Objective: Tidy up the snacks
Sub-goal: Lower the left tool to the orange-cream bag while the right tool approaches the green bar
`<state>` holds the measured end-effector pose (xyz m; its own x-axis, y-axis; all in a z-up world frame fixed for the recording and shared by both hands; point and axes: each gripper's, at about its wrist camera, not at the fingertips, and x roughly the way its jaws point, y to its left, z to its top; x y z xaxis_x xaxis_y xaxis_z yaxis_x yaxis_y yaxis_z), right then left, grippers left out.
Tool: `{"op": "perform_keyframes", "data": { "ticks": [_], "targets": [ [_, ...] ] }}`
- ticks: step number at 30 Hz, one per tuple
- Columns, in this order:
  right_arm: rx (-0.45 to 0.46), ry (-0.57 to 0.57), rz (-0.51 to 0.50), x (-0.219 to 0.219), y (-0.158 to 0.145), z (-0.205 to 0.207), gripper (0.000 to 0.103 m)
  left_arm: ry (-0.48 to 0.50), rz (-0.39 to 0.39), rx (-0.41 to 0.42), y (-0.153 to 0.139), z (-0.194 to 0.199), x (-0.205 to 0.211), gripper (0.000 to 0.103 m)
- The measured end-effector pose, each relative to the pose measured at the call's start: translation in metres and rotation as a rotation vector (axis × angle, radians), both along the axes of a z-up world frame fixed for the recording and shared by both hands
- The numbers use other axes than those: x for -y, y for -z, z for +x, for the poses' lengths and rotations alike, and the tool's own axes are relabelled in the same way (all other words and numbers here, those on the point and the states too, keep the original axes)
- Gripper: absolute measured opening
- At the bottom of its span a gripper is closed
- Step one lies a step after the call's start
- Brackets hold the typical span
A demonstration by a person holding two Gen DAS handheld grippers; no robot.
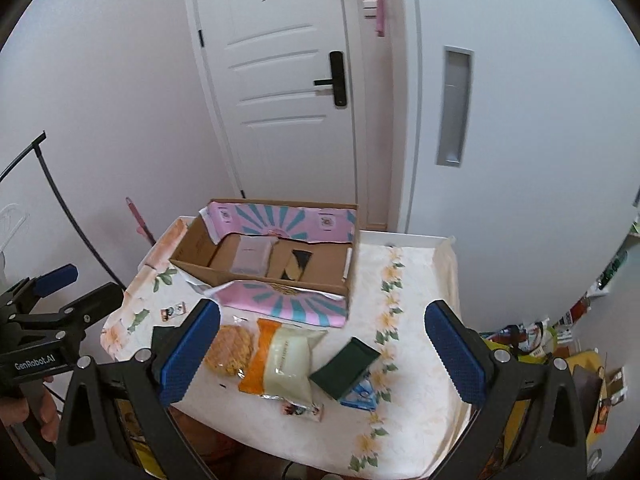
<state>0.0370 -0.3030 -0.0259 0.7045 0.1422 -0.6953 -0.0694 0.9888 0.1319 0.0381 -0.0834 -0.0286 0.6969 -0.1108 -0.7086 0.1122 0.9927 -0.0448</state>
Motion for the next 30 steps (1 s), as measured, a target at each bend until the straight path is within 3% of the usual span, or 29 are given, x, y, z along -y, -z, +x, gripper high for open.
{"op": "perform_keyframes", "data": {
  "ticks": [13,30],
  "targets": [
    [-0.004,0.091,-0.006,0.019,0.049,-0.036,0.101,0.116,-0.049,-0.14,0.061,0.021,0.034,0.103],
    [-0.175,0.088,-0.016,0.025,0.173,-0.023,0.085,0.188,0.008,-0.338,0.181,0.082,0.088,0.102]
  ]
}}
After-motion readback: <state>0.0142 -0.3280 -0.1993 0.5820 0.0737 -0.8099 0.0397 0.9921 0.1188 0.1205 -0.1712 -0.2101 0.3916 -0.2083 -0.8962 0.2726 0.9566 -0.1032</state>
